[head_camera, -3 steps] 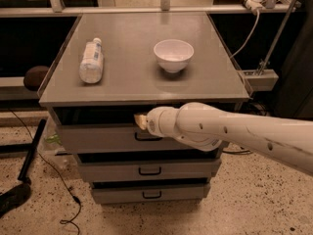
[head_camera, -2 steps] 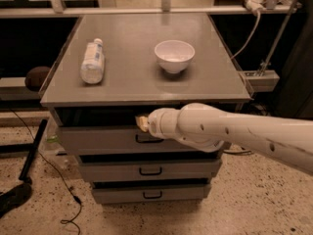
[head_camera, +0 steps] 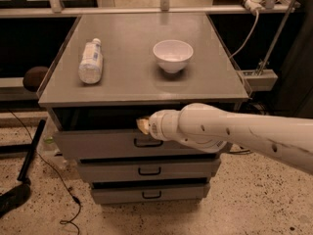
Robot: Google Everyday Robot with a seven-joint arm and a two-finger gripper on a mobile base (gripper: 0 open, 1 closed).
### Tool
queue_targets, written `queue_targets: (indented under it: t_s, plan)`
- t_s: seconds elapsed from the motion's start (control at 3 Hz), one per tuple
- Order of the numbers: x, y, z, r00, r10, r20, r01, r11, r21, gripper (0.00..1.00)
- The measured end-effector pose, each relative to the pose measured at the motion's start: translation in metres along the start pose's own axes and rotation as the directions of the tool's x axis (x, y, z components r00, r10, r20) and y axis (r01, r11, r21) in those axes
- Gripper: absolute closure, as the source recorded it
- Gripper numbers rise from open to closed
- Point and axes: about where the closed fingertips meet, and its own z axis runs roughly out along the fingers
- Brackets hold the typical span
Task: Open top drawer
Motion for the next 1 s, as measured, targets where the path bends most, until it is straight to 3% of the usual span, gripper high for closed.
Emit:
queue_targets:
  t_s: [1.0]
  plan:
    - [0.010,0.003,-0.010,0.998,-0.036,-0.046,0.036,0.9993,0.011,1.00]
